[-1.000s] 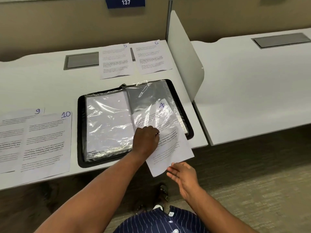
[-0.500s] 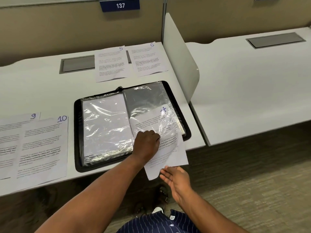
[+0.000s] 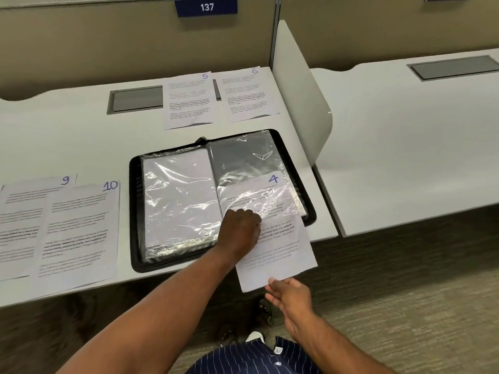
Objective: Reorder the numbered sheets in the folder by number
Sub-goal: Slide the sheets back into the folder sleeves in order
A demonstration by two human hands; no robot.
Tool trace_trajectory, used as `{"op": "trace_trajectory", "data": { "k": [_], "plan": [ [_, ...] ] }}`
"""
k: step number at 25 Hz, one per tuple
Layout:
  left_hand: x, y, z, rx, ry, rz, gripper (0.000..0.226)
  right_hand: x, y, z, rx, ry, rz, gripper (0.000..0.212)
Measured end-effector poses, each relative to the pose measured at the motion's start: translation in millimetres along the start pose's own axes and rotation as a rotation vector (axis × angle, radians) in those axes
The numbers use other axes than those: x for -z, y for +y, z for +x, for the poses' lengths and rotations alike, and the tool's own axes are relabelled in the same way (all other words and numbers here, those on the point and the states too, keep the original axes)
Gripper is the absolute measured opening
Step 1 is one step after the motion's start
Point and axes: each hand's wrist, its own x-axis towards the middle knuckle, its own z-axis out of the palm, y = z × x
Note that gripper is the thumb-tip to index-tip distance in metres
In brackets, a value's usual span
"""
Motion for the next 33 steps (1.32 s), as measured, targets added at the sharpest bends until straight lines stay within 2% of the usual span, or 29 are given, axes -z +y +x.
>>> {"op": "trace_trajectory", "data": {
  "k": [8,12,15,23,33],
  "plan": [
    [5,3,3,-0.042,-0.014,0.003,0.010,-36,-32,9,0.036,-0.016,0.093,0.008],
    [9,5,1,0.015,-0.006,-0.023,0.010,-53,-54,19,0.077,-0.019,0.064,0.016],
    [12,6,1,0.076,0.019,-0.097,0.010,-66,-65,23,0.095,-0.017,0.070,0.014],
    [17,8,-1,0.137,0.048,-0.114,0.008,-61,-67,24,0.118,0.129,0.238,0.018],
    [27,14,-1,0.154,0.016,-0.113,0.013,-94,-104,41,0.134,0.050,0.153,0.015]
  ]
}}
